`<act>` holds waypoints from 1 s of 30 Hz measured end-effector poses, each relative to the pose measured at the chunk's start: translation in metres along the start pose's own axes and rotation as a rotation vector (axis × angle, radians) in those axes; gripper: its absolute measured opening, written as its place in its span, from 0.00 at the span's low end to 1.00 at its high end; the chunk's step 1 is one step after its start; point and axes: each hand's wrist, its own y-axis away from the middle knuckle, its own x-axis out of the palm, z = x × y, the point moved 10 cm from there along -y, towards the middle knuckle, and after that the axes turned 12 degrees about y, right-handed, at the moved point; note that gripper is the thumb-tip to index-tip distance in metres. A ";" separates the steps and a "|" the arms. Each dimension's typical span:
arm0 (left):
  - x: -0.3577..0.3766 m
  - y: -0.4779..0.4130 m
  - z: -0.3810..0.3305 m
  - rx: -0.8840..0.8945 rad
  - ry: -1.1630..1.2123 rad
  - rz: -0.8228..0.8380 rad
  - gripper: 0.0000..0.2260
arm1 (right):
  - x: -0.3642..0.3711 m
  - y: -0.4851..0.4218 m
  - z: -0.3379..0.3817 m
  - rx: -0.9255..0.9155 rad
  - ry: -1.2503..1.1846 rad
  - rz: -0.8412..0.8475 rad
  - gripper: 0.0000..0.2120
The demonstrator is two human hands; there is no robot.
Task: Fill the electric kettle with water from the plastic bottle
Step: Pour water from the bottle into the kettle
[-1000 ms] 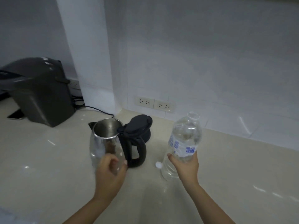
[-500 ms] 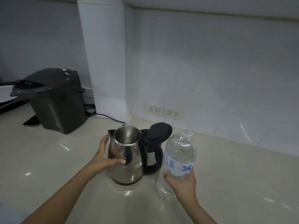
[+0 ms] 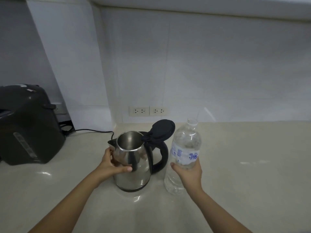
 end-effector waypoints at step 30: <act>0.001 -0.019 0.009 0.048 0.091 0.139 0.55 | 0.020 0.073 0.100 0.075 0.817 0.610 0.10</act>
